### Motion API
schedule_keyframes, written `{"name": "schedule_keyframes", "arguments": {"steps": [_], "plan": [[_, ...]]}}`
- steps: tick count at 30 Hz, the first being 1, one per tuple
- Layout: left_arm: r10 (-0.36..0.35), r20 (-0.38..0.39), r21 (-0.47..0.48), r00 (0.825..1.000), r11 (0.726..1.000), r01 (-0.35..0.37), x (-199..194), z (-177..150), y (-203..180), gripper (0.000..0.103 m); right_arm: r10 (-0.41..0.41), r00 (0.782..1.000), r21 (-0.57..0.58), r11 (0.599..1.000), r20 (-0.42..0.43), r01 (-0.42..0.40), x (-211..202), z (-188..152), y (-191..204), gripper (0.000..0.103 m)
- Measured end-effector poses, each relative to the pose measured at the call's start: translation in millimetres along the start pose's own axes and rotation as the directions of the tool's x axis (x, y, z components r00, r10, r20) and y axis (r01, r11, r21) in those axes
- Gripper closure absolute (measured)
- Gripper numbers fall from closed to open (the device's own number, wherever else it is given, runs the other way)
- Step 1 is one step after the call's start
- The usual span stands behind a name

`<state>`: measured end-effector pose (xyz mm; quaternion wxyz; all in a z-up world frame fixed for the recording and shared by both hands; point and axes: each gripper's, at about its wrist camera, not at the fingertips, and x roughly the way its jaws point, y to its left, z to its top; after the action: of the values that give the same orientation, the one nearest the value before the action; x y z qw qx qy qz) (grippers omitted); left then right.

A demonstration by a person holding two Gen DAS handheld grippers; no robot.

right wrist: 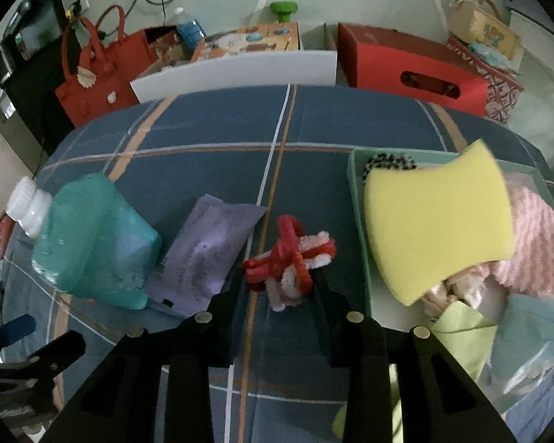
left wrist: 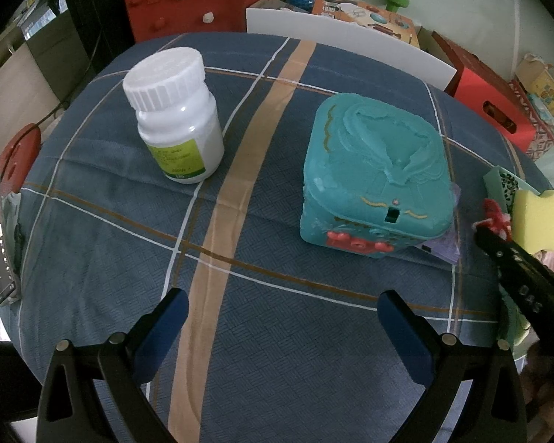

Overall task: Organize soft objects
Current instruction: 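Grasp the purple pouch with the left tool while the right tool carries the toy toward the tray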

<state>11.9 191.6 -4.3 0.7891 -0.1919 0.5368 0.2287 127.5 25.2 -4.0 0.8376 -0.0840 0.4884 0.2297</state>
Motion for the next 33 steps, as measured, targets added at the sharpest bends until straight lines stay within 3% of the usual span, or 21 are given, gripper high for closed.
{"name": "schedule_keyframes", "arguments": {"steps": [7, 21, 29, 33], "plan": [[-0.01, 0.02, 0.022, 1.0, 1.0, 0.01, -9, -5, -7, 0.0, 0.0, 0.999, 0.034, 0.999, 0.043, -0.001, -32, -2, -3, 0.069], [-0.065, 0.041, 0.063, 0.997, 0.996, 0.062, -21, -9, -27, 0.0, -0.026, 0.998, 0.084, 0.996, 0.055, 0.021, -57, -11, -18, 0.069], [-0.135, 0.07, 0.071, 0.988, 0.989, 0.13, -24, -11, -50, 0.0, -0.04, 0.997, 0.114, 0.993, 0.061, 0.033, -66, -12, -35, 0.069], [-0.172, 0.024, 0.089, 0.985, 0.982, 0.17, -25, -7, -69, 0.0, -0.063, 0.994, 0.157, 0.986, 0.084, 0.049, -79, -9, -55, 0.069]]}}
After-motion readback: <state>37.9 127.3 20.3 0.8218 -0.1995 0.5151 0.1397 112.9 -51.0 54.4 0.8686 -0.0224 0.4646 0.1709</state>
